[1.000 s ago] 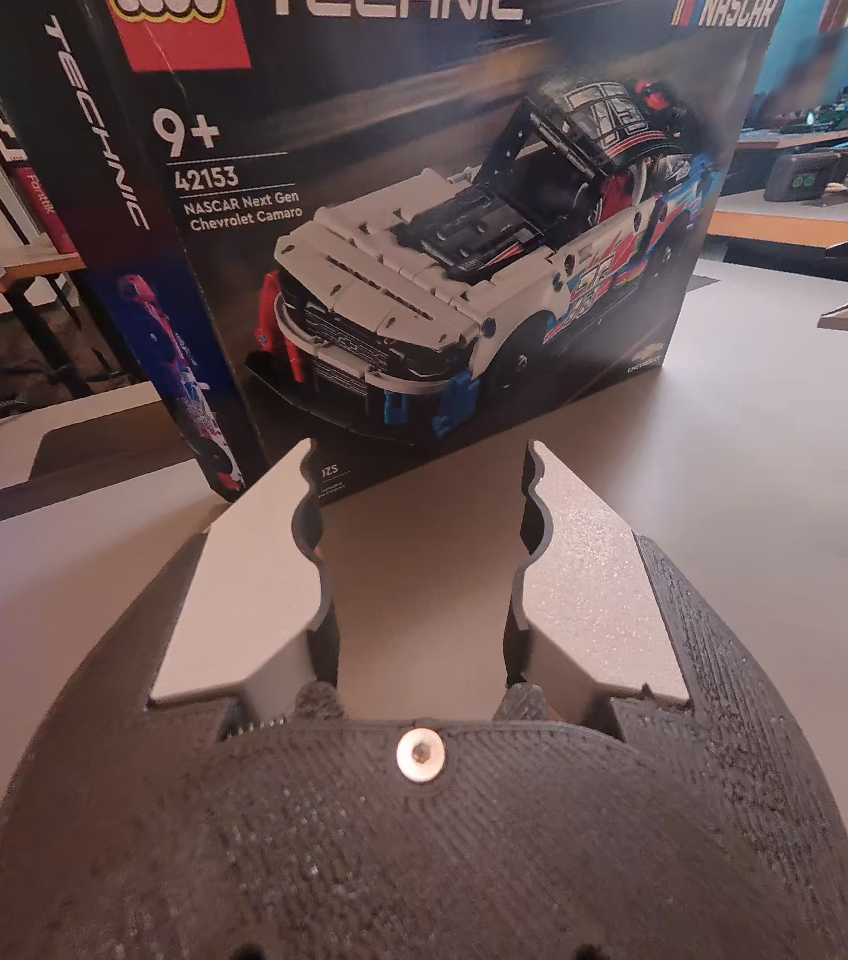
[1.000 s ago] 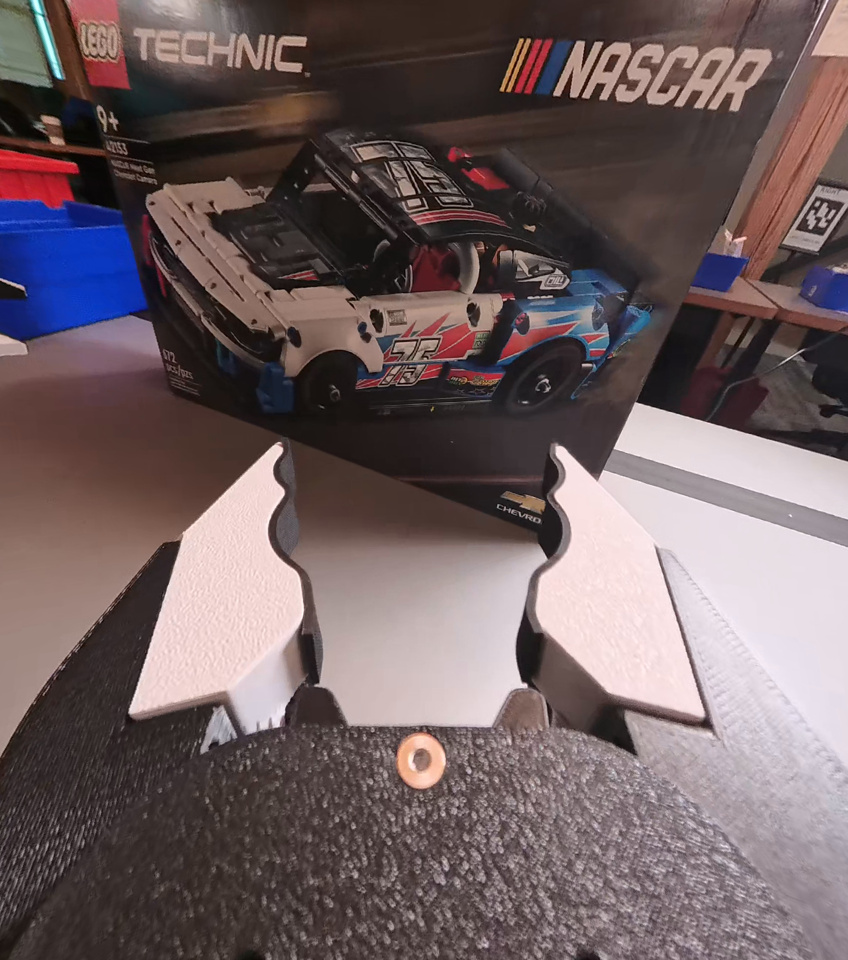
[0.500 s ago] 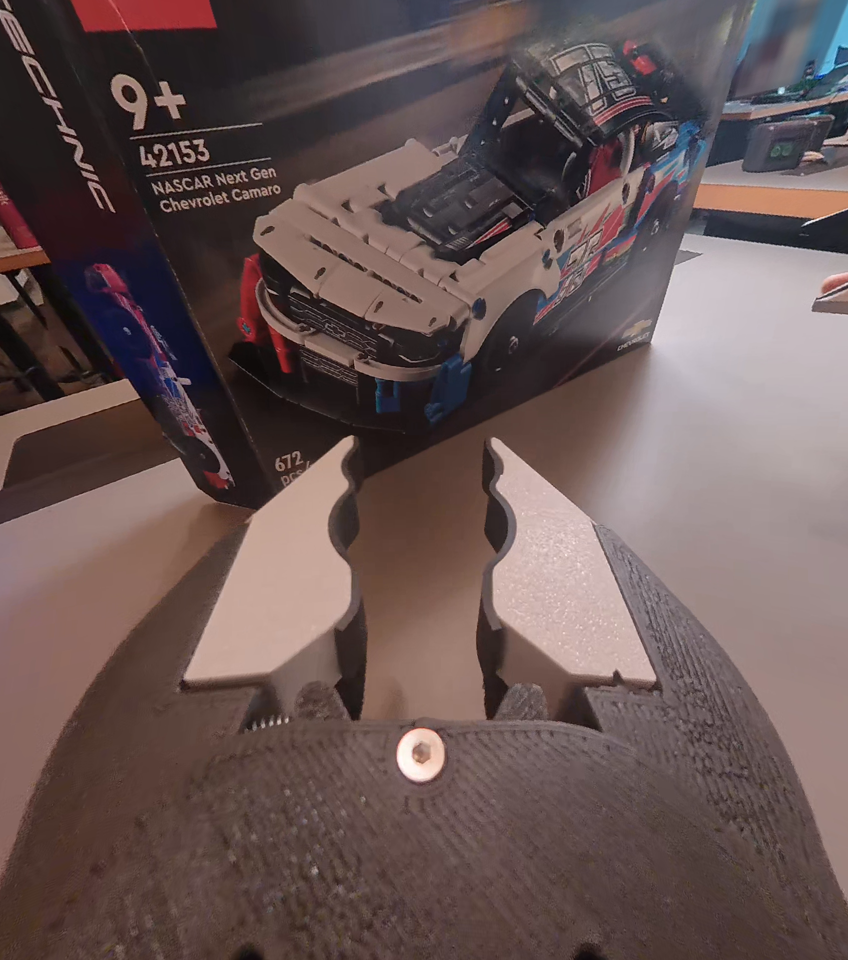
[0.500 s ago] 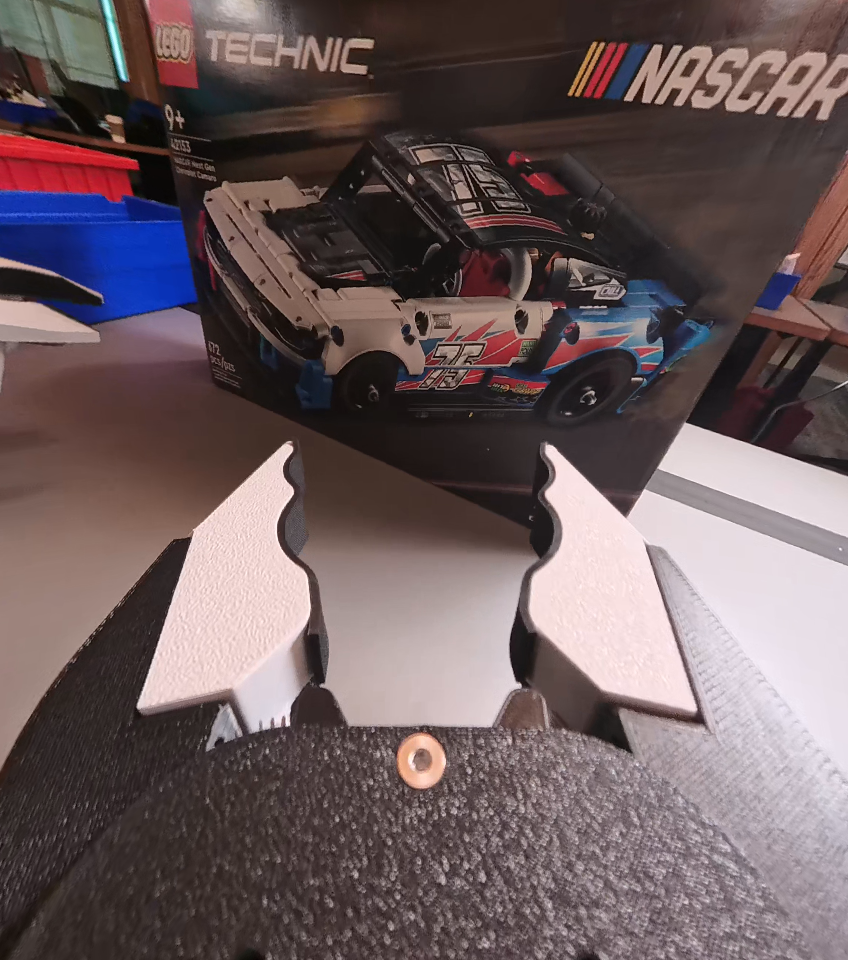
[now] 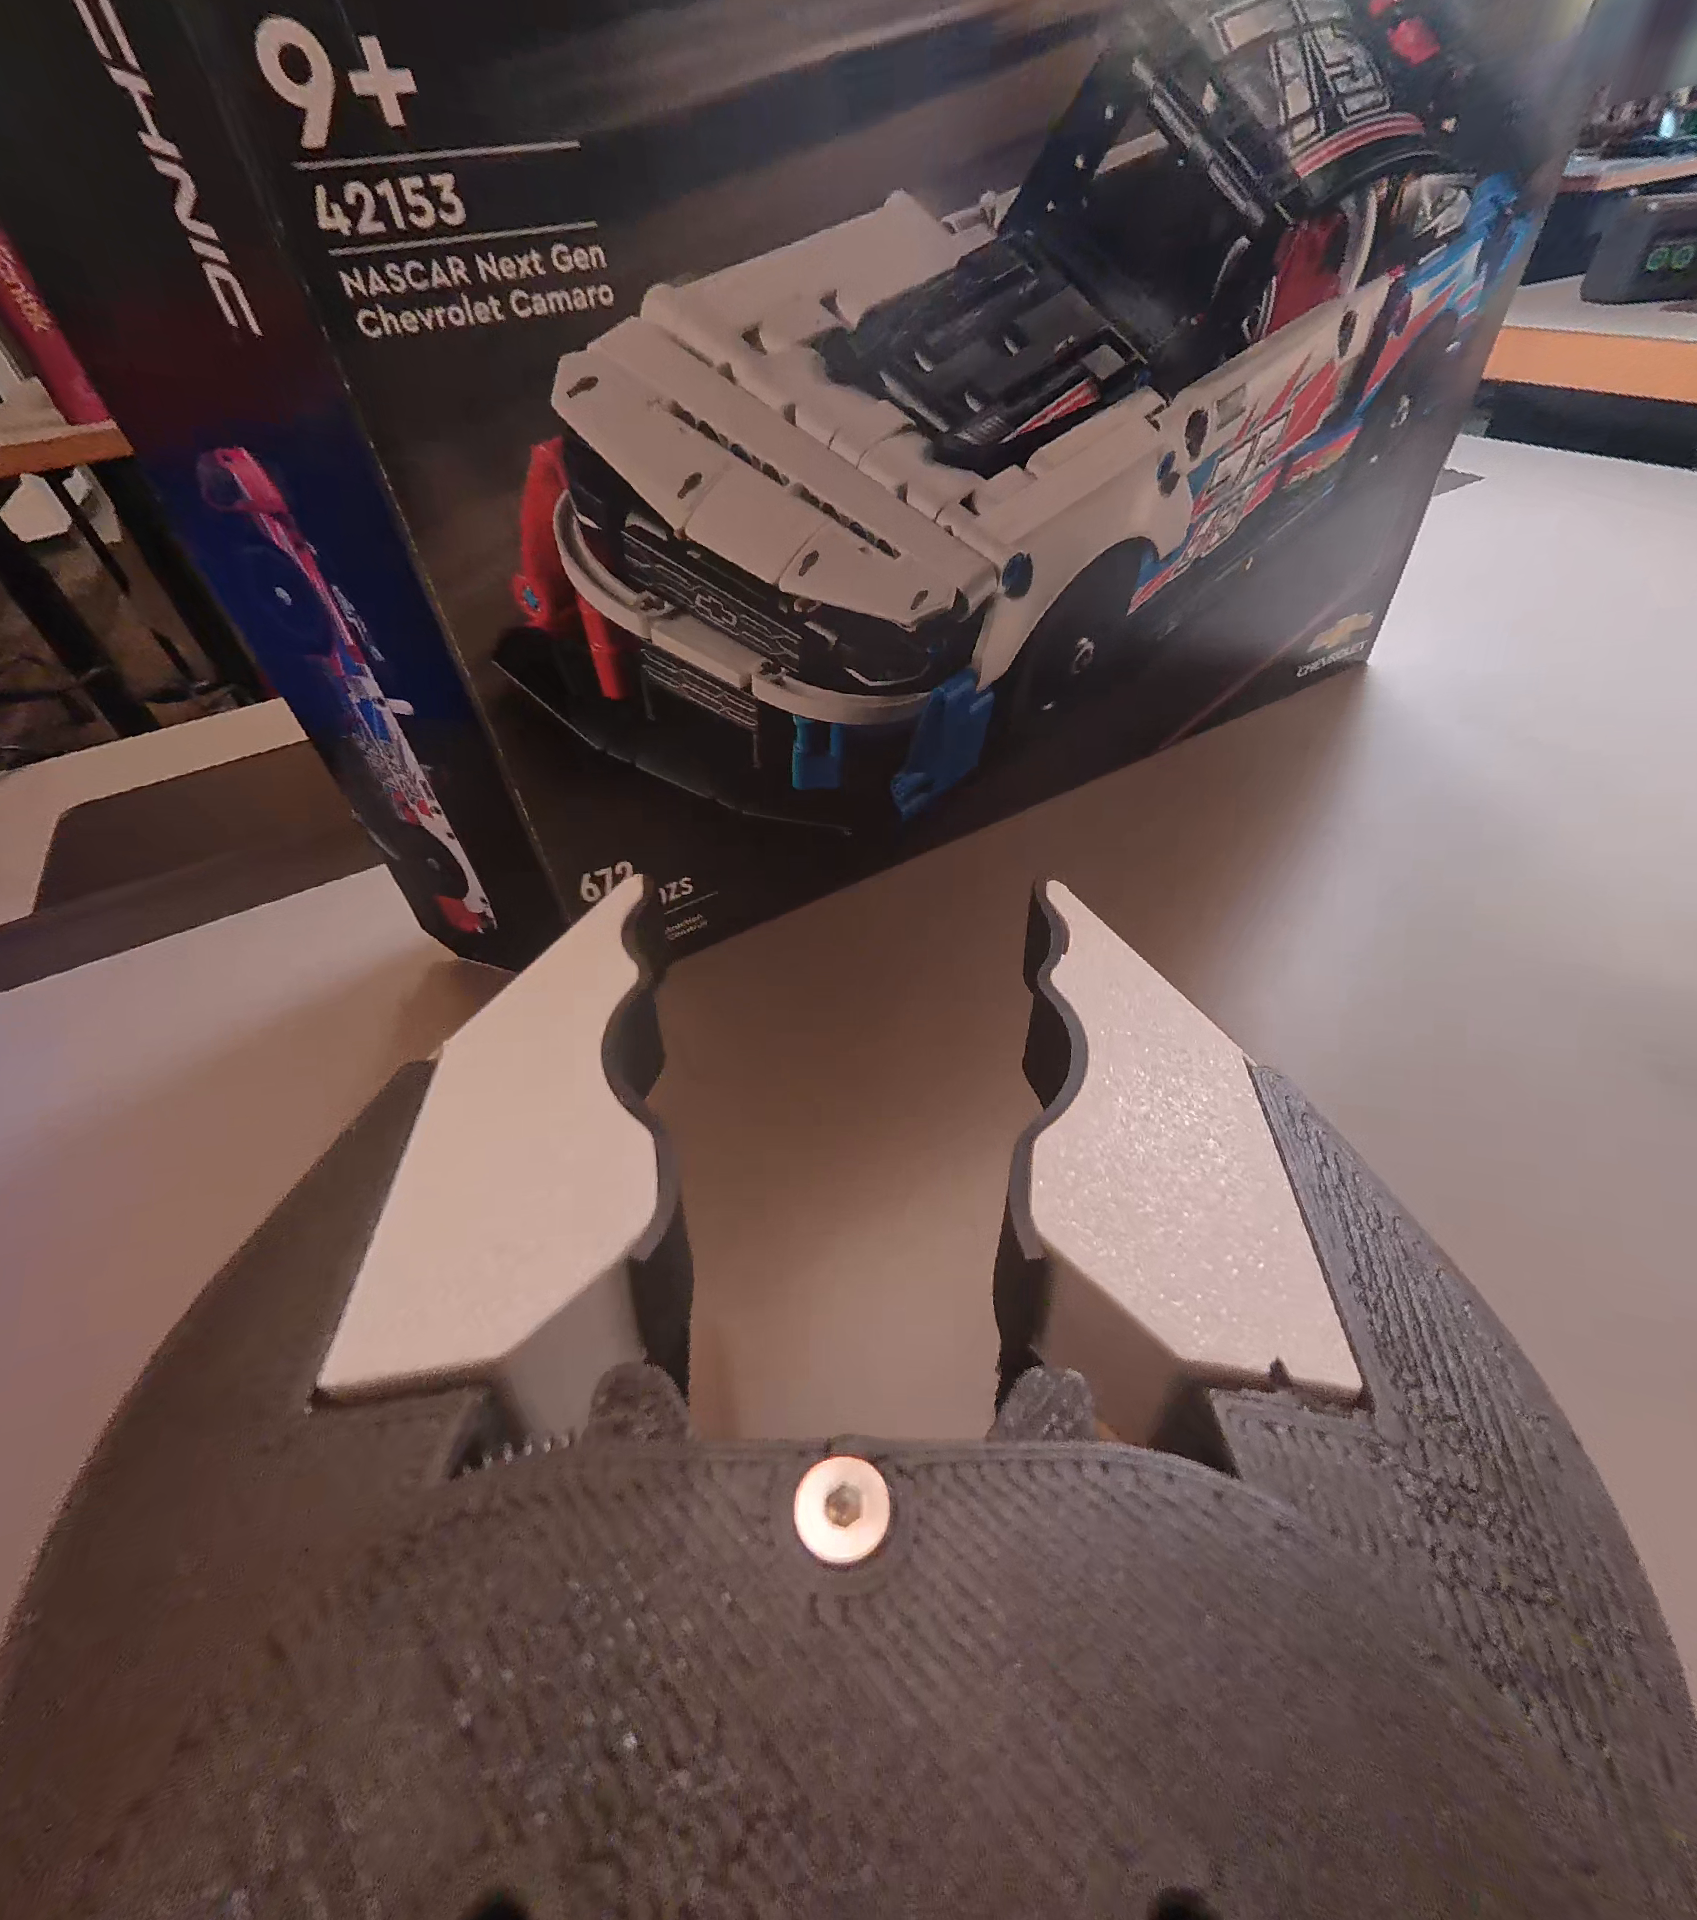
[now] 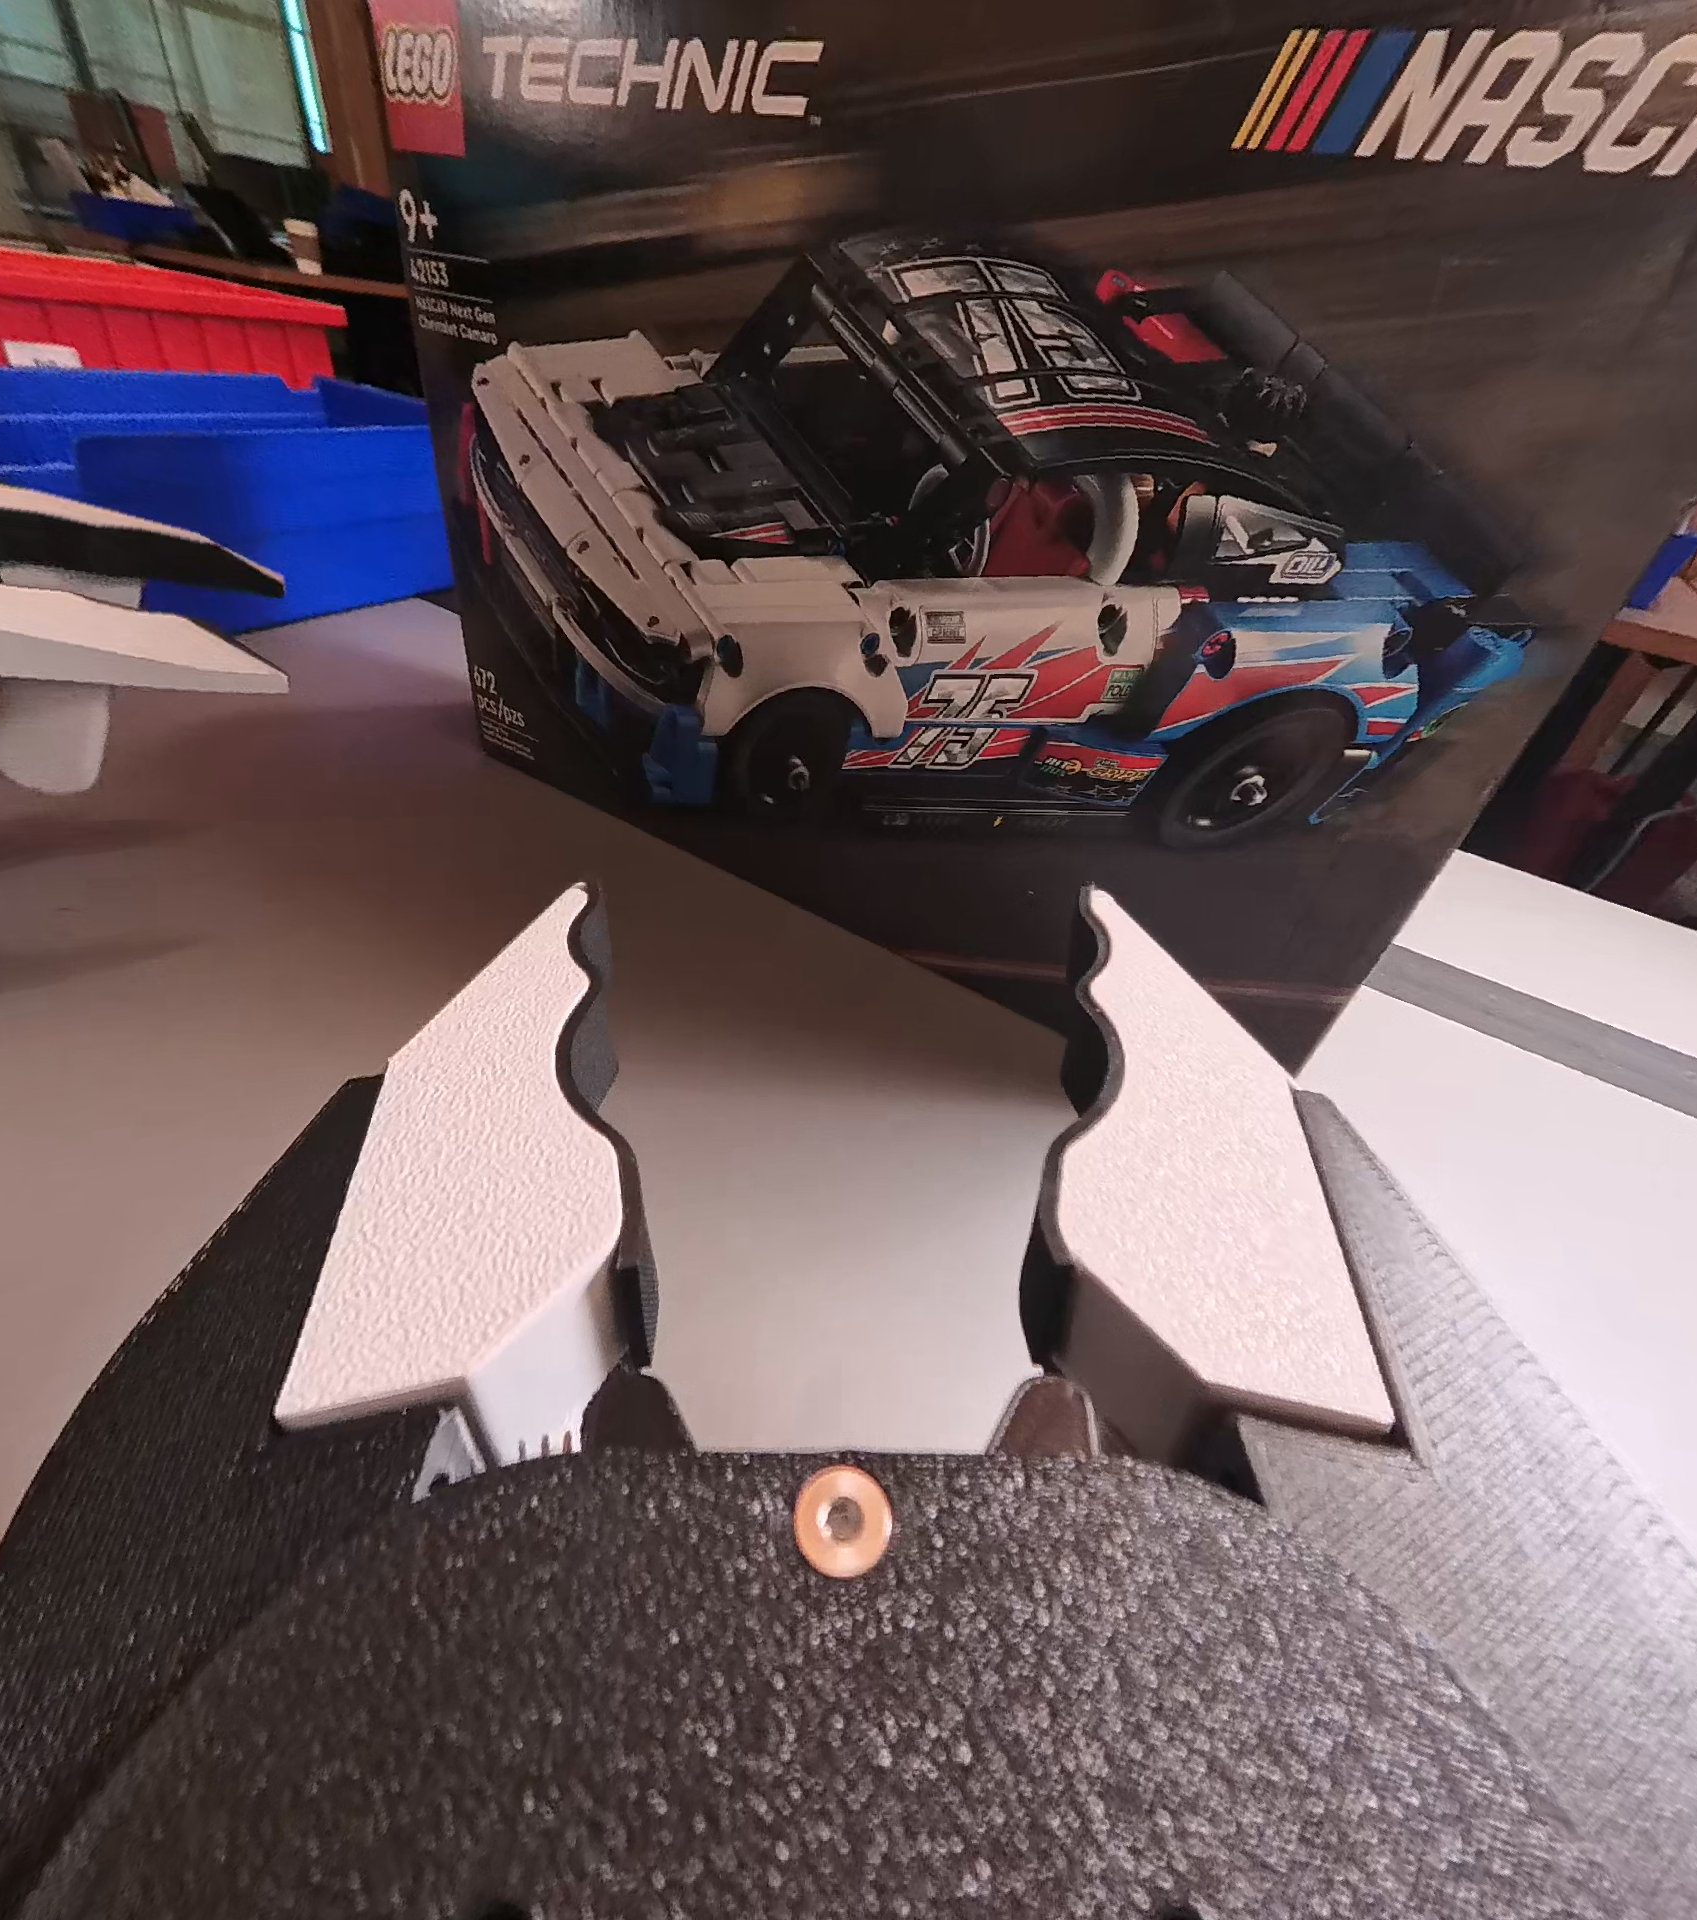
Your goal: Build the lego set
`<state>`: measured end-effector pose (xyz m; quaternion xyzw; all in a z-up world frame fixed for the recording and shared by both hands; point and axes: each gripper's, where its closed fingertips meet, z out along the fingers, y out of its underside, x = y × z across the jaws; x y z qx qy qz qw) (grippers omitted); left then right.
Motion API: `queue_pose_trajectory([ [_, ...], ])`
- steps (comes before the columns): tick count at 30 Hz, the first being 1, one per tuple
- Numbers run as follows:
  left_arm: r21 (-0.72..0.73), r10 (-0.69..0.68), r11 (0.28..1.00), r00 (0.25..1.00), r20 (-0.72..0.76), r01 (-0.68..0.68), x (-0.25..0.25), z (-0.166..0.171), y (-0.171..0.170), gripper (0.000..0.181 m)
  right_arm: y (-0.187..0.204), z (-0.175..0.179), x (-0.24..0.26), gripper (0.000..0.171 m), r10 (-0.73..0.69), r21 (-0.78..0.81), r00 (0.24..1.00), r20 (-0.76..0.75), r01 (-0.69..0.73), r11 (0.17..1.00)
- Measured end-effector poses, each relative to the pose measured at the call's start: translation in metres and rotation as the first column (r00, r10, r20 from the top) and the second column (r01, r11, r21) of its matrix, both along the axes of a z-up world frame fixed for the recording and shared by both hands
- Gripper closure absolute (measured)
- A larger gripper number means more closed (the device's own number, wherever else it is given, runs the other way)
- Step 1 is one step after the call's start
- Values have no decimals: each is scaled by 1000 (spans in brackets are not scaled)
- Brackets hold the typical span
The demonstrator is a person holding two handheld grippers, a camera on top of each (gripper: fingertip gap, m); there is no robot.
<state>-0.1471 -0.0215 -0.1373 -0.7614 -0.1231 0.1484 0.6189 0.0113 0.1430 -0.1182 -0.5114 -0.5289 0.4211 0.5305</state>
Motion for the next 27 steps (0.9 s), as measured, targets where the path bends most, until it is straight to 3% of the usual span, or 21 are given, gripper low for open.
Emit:
queue_pose_trajectory([
  [7, -58, -30, 998, 999, 30, 32, 0, -15, 1, 112, -5, -5, -3, 86, 15, -10, 1000, 15, -15, 1000],
  [21, -1, -38, 999, 997, 66, 38, -4, -8, -2, 116, -13, -11, -3, 93, 56, -23, 998, 35, -55, 998],
  [27, 20, -13, 1000, 1000, -12, 13, -23, 6, -1, 111, 2, -8, -3, 91, 20, -16, 999, 31, -19, 1000],
])
